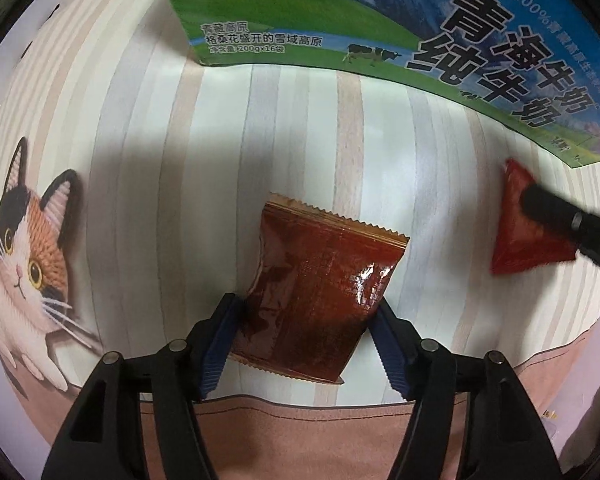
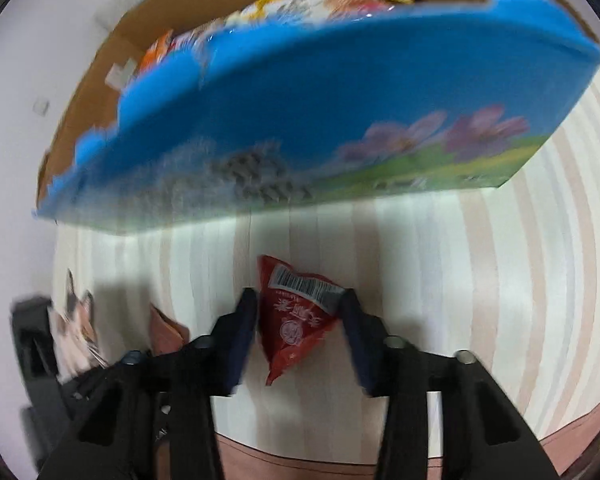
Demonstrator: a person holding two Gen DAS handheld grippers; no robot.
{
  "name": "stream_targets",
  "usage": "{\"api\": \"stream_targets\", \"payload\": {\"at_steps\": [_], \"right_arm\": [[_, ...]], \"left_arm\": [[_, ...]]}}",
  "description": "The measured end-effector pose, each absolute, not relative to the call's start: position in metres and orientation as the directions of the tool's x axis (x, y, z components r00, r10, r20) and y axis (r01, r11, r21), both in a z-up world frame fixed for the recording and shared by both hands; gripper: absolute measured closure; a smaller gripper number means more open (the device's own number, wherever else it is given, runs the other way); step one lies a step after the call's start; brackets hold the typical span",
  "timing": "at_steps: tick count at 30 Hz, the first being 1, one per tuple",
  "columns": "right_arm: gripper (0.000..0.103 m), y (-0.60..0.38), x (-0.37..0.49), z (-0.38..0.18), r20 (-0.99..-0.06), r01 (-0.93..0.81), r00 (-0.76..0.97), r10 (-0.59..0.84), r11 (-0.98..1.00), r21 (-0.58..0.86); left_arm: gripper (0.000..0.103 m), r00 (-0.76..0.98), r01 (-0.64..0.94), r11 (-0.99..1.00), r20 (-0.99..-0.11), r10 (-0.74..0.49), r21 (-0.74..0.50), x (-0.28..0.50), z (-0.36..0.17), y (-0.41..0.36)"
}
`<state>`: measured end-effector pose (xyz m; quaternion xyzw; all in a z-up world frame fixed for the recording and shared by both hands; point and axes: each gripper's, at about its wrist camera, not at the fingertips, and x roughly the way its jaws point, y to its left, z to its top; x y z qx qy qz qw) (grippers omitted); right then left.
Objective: Organize snacks
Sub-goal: 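Close left tool on the brown packet while right tool holds the red packet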
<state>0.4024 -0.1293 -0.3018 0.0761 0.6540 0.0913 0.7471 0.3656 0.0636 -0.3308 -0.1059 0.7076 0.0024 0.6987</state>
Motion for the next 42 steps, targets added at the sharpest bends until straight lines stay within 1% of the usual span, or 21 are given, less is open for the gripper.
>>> {"api": "stream_targets", "payload": {"at_steps": [2,4,5,7,13,18,20,21,22,24,26,29,34,38,42], "right_arm": [[0.061,-0.124,0.393,-0.308,-0.967,-0.049,0.123,0.225,0.974,0.221],[0.062,-0.124,0.379,-0.308,-0.969,-0.067,0.11,0.222,0.974,0.216],[0.062,-0.124,0.373,-0.309,-0.97,-0.075,0.102,0.222,0.974,0.215],[0.062,-0.126,0.355,-0.31,-0.97,-0.096,0.084,0.228,0.971,0.22],[0.062,-0.142,0.284,-0.32,-0.967,-0.134,0.001,0.255,0.958,0.253],[0.062,-0.157,0.237,-0.326,-0.965,-0.149,-0.041,0.258,0.954,0.261],[0.061,-0.16,0.231,-0.331,-0.965,-0.148,-0.052,0.259,0.953,0.264],[0.056,-0.161,0.228,-0.333,-0.963,-0.138,-0.053,0.264,0.953,0.269],[0.048,-0.163,0.228,-0.334,-0.962,-0.122,-0.057,0.267,0.955,0.272],[0.043,-0.162,0.228,-0.338,-0.96,-0.106,-0.069,0.271,0.955,0.277],[0.043,-0.164,0.228,-0.338,-0.96,-0.097,-0.068,0.272,0.956,0.277],[0.042,-0.162,0.23,-0.34,-0.959,-0.088,-0.066,0.277,0.955,0.282],[0.042,-0.144,0.232,-0.347,-0.962,-0.085,-0.054,0.269,0.958,0.273],[0.042,-0.126,0.23,-0.352,-0.972,-0.105,-0.037,0.232,0.966,0.234],[0.042,-0.115,0.23,-0.357,-0.978,-0.108,-0.026,0.207,0.972,0.209]], "left_arm": [[0.041,0.021,-0.159,0.975,-0.988,-0.151,-0.153,0.356,-0.331,0.056],[0.047,0.047,-0.185,0.969,-0.986,-0.157,-0.163,0.35,-0.323,0.061],[0.048,0.052,-0.198,0.965,-0.985,-0.164,-0.171,0.346,-0.321,0.062],[0.048,0.048,-0.218,0.959,-0.983,-0.176,-0.182,0.339,-0.319,0.063],[0.047,-0.017,-0.211,0.967,-0.989,-0.15,-0.143,0.283,-0.328,0.048],[0.047,-0.055,-0.191,0.976,-0.991,-0.12,-0.107,0.252,-0.339,0.035],[0.047,-0.058,-0.185,0.978,-0.993,-0.104,-0.092,0.251,-0.345,0.03],[0.047,-0.052,-0.184,0.98,-0.994,-0.093,-0.082,0.252,-0.347,0.028],[0.047,-0.05,-0.186,0.979,-0.995,-0.087,-0.076,0.254,-0.349,0.025],[0.046,-0.036,-0.206,0.975,-0.995,-0.092,-0.083,0.254,-0.35,0.025],[0.043,-0.011,-0.24,0.965,-0.994,-0.113,-0.107,0.252,-0.354,0.022],[0.042,0.012,-0.283,0.949,-0.99,-0.14,-0.138,0.245,-0.354,0.031],[0.042,-0.003,-0.282,0.951,-0.99,-0.138,-0.131,0.244,-0.362,0.033],[0.041,-0.012,-0.285,0.949,-0.99,-0.143,-0.133,0.25,-0.366,0.031],[0.041,-0.013,-0.285,0.951,-0.991,-0.13,-0.121,0.242,-0.359,0.035]]}}
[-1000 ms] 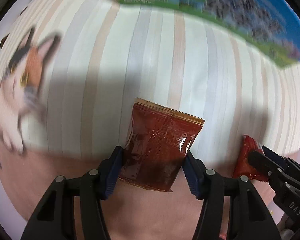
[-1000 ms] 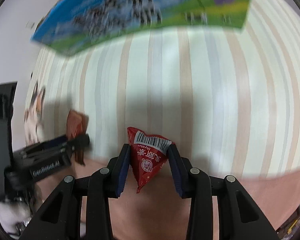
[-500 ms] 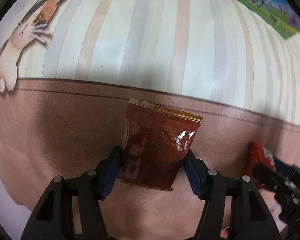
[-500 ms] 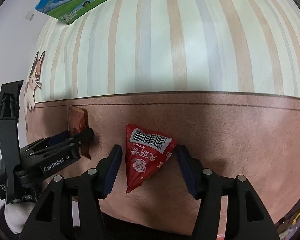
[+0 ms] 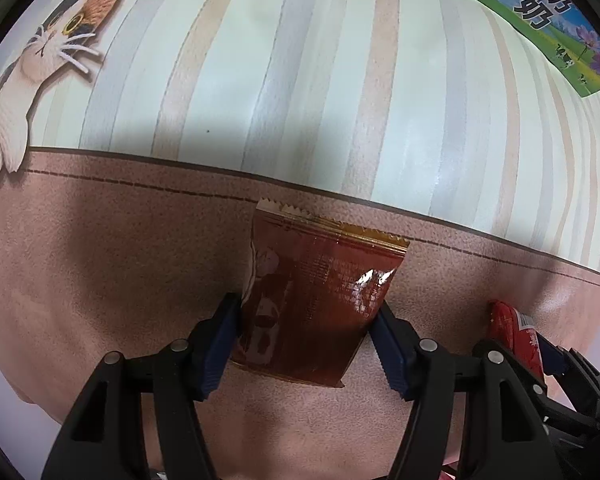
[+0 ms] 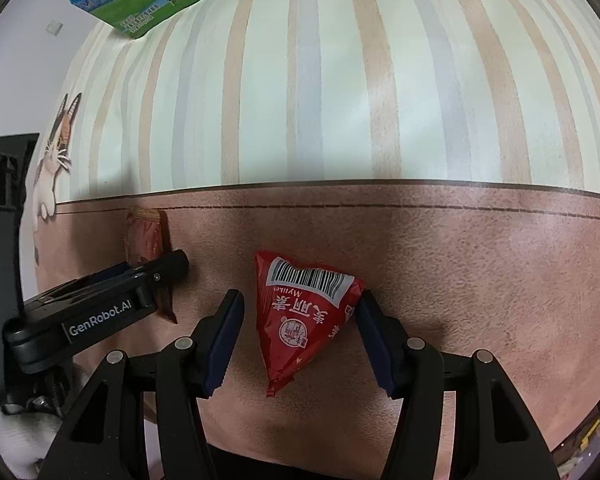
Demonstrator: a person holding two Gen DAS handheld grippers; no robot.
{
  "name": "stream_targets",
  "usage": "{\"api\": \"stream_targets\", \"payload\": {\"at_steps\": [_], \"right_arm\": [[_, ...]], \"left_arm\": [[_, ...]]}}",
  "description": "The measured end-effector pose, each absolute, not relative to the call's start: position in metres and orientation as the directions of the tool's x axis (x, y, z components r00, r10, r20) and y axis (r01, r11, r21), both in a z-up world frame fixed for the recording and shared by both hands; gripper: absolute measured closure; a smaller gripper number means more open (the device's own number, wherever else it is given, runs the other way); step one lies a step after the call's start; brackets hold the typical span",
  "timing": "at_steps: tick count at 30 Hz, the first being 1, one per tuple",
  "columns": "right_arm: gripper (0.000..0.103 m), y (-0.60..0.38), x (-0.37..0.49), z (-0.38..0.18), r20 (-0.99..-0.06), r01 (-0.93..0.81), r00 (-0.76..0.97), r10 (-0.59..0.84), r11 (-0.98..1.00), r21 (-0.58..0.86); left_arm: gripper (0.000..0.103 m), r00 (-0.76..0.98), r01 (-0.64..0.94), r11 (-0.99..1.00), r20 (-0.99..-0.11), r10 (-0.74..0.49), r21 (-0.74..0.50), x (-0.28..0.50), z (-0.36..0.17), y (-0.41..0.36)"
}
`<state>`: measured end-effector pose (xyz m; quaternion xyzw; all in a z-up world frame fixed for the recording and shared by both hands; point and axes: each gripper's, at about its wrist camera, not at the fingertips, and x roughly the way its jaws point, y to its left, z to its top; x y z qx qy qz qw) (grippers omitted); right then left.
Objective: Organize snacks
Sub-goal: 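Close left tool on the brown packet while right tool holds the red packet, then carry both packets over the cardboard box and open both tools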
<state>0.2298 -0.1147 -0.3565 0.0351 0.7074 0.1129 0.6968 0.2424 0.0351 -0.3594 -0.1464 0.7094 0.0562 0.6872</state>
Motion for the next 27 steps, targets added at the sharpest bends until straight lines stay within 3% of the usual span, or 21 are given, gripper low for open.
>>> {"api": "stream_targets", "payload": {"at_steps": [2,4,7,16,27], "right_arm": [[0.044,-0.111,0.23,-0.359,-0.98,-0.103,-0.02,0.196,0.975,0.197],[0.051,-0.105,0.23,-0.362,-0.985,-0.106,-0.007,0.175,0.979,0.175],[0.055,-0.096,0.228,-0.365,-0.986,-0.105,0.015,0.165,0.981,0.163],[0.058,-0.108,0.216,-0.338,-0.964,-0.079,0.068,0.256,0.965,0.251],[0.058,-0.127,0.265,-0.242,-0.89,-0.08,0.198,0.411,0.911,0.404]], "left_arm": [[0.041,-0.01,-0.284,0.952,-0.992,-0.123,-0.116,0.243,-0.362,0.033],[0.042,-0.004,-0.275,0.956,-0.994,-0.109,-0.104,0.241,-0.361,0.03],[0.049,0.011,-0.252,0.964,-0.997,-0.078,-0.078,0.239,-0.354,0.023],[0.05,0.051,-0.231,0.966,-0.993,-0.109,-0.118,0.23,-0.325,0.009],[0.05,0.246,-0.202,0.929,-0.935,-0.257,-0.309,0.283,-0.208,0.006]]}}
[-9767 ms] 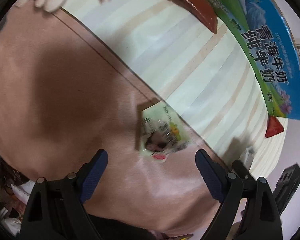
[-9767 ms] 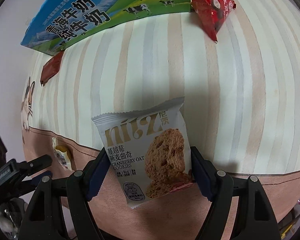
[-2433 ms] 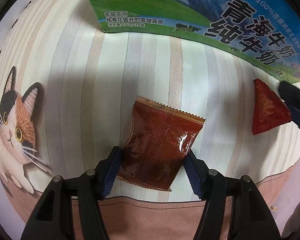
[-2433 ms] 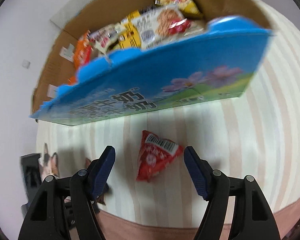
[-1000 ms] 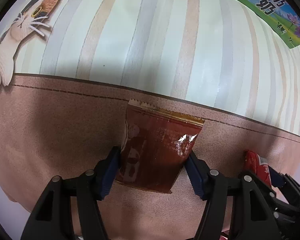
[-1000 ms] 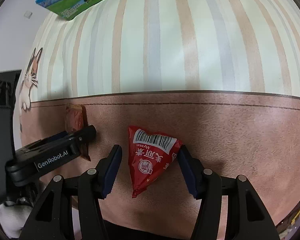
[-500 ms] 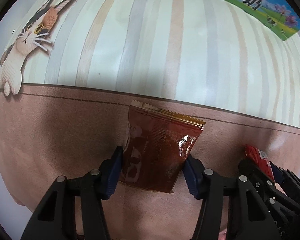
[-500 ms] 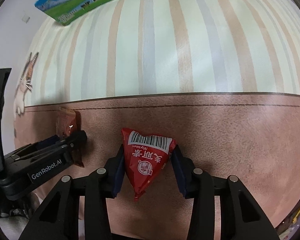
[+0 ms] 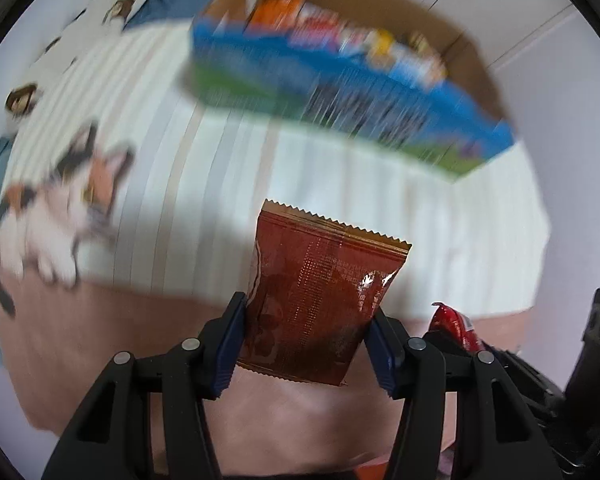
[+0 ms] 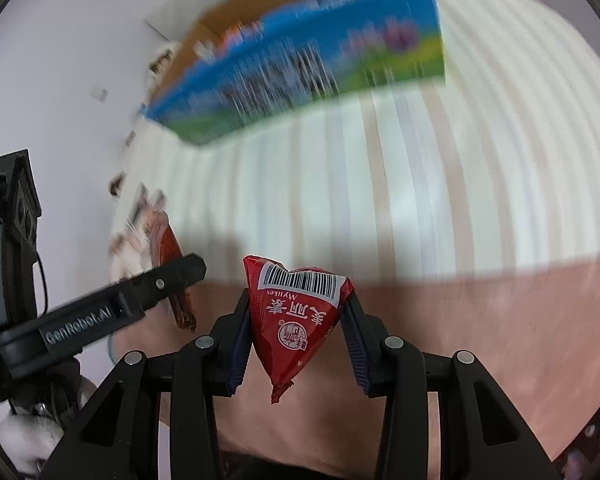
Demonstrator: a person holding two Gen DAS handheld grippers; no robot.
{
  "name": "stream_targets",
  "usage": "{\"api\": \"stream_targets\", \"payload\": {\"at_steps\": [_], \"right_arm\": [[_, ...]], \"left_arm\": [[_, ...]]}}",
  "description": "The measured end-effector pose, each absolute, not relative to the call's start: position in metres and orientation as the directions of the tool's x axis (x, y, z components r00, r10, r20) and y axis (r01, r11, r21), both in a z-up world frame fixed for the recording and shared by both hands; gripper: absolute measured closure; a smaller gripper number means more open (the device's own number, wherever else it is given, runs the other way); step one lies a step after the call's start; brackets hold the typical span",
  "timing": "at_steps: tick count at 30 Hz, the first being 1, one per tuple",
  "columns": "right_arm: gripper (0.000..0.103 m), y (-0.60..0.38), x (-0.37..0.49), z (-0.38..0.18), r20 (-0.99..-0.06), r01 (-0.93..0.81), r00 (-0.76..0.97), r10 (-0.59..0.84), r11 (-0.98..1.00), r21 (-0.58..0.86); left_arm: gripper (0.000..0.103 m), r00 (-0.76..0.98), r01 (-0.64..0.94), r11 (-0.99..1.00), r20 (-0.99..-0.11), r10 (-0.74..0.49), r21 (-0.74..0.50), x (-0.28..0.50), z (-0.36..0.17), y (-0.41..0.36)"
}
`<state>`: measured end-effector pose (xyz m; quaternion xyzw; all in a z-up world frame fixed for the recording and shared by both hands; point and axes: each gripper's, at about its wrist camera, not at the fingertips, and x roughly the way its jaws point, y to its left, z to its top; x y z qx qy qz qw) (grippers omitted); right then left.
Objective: Organize snacks
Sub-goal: 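Carry both packets over the cardboard box and open both tools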
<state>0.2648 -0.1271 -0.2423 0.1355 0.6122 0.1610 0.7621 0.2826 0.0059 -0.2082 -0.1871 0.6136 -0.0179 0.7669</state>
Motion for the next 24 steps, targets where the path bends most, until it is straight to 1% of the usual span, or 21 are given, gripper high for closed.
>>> {"api": "stream_targets", "payload": {"at_steps": [3,6,11,15,20,24], "right_arm": [[0.058,-0.13,0.299,-0.207,-0.867,-0.105,0.263,0.424,0.905,0.411],[0.058,-0.136,0.339,-0.178,-0.847,-0.114,0.323,0.421,0.906,0.407],[0.058,-0.143,0.415,-0.15,-0.843,-0.114,0.365,0.394,0.918,0.38],[0.058,-0.15,0.478,-0.149,-0.874,-0.083,0.348,0.339,0.94,0.332],[0.058,-0.157,0.538,-0.171,-0.922,-0.049,0.292,0.254,0.967,0.25],[0.057,-0.159,0.568,-0.191,-0.954,-0.023,0.217,0.208,0.978,0.208]], "left_arm": [[0.05,0.287,-0.172,0.927,-0.917,-0.276,-0.333,0.314,-0.182,0.011],[0.05,0.302,-0.129,0.936,-0.912,-0.277,-0.327,0.356,-0.157,0.01],[0.05,0.291,-0.089,0.955,-0.924,-0.247,-0.283,0.435,-0.131,-0.002],[0.05,0.24,-0.074,0.964,-0.943,-0.231,-0.255,0.49,-0.137,-0.001],[0.05,0.151,-0.072,0.973,-0.967,-0.205,-0.218,0.547,-0.166,-0.009],[0.049,0.07,-0.069,0.978,-0.979,-0.191,-0.196,0.58,-0.192,-0.014]]}}
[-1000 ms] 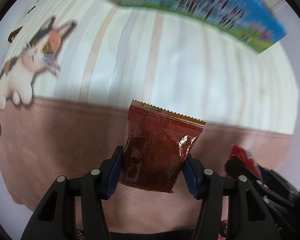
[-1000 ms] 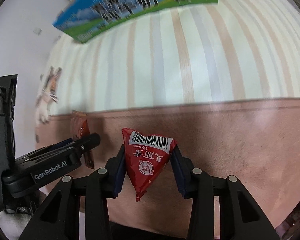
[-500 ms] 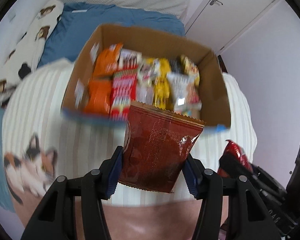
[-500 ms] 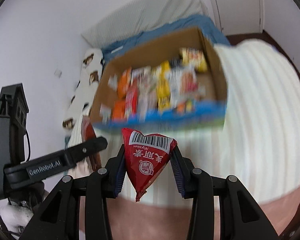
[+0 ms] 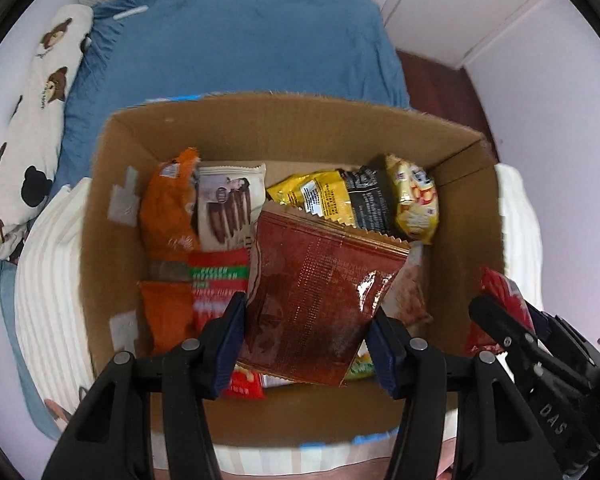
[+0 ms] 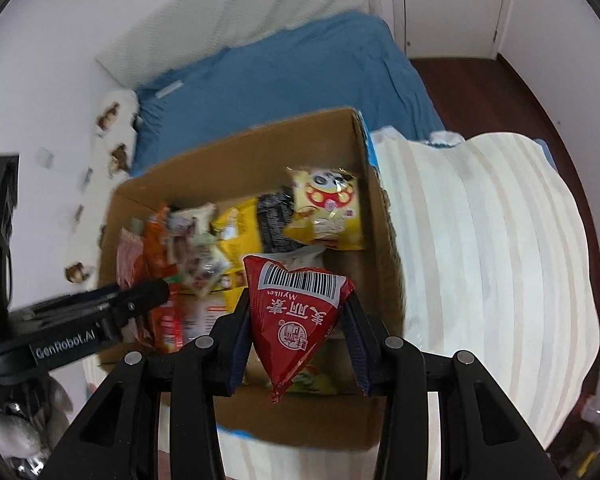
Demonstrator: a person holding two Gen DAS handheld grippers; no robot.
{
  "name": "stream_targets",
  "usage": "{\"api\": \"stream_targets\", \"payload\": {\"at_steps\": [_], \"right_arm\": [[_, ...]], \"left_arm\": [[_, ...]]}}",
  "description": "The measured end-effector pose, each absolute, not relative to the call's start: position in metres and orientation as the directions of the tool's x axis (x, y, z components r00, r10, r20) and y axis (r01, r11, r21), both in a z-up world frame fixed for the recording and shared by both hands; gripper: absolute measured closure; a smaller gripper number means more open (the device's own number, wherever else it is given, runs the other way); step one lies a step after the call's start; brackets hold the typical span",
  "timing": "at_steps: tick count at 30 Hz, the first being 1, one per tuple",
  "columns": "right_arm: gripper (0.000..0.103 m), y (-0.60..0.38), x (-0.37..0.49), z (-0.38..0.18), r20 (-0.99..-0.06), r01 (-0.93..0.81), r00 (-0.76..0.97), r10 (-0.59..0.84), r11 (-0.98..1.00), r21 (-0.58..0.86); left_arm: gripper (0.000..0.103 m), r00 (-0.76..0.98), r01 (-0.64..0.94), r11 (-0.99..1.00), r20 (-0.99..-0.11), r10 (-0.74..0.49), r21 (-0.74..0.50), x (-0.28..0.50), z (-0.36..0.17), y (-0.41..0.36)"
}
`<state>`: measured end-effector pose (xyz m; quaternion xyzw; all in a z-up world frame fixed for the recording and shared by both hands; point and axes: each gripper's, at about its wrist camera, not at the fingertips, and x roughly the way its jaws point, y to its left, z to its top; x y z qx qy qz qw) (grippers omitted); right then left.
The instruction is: Organize snacks
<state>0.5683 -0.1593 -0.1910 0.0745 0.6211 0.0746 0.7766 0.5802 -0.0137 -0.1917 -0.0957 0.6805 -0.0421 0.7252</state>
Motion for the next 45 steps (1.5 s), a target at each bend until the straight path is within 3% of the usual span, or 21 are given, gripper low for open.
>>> {"api": "stream_targets", "payload": {"at_steps": [2,3,4,5,7,9,22,33,45], "right_arm": [[0.041,-0.16,0.578,-0.205,-0.968,0.01,0.163,0.189,0.981,0.194],[0.025,-0.159,0.583,-0.21,-0.975,0.01,0.137,0.176,0.984,0.179],[0.016,-0.159,0.587,-0.211,-0.978,0.011,0.133,0.162,0.986,0.165],[0.016,-0.159,0.588,-0.213,-0.977,0.006,0.129,0.171,0.985,0.174],[0.012,-0.158,0.591,-0.216,-0.98,0.005,0.114,0.166,0.986,0.167],[0.009,-0.154,0.592,-0.217,-0.982,-0.009,0.102,0.159,0.987,0.159],[0.004,-0.144,0.584,-0.215,-0.989,-0.018,0.105,0.101,0.995,0.1],[0.003,-0.141,0.549,-0.186,-0.975,-0.039,0.196,0.103,0.994,0.097],[0.003,-0.136,0.467,-0.139,-0.928,-0.086,0.351,0.126,0.991,0.102]], "left_arm": [[0.049,0.005,-0.069,0.981,-0.983,-0.183,-0.183,0.591,-0.207,-0.015],[0.048,-0.027,-0.077,0.98,-0.982,-0.187,-0.185,0.596,-0.215,-0.013],[0.039,-0.046,-0.088,0.978,-0.98,-0.192,-0.187,0.599,-0.22,-0.011],[0.027,-0.052,-0.098,0.978,-0.98,-0.192,-0.186,0.602,-0.224,-0.007],[0.011,-0.034,-0.114,0.974,-0.979,-0.2,-0.195,0.604,-0.225,-0.001],[0.011,-0.021,-0.114,0.975,-0.981,-0.194,-0.19,0.603,-0.224,0.003],[0.011,0.024,-0.08,0.985,-0.988,-0.155,-0.156,0.572,-0.208,0.004],[0.011,0.2,-0.105,0.98,-0.969,-0.145,-0.169,0.519,-0.163,0.021],[0.011,0.416,-0.14,0.984,-0.909,-0.04,-0.107,0.426,-0.116,0.029]]}}
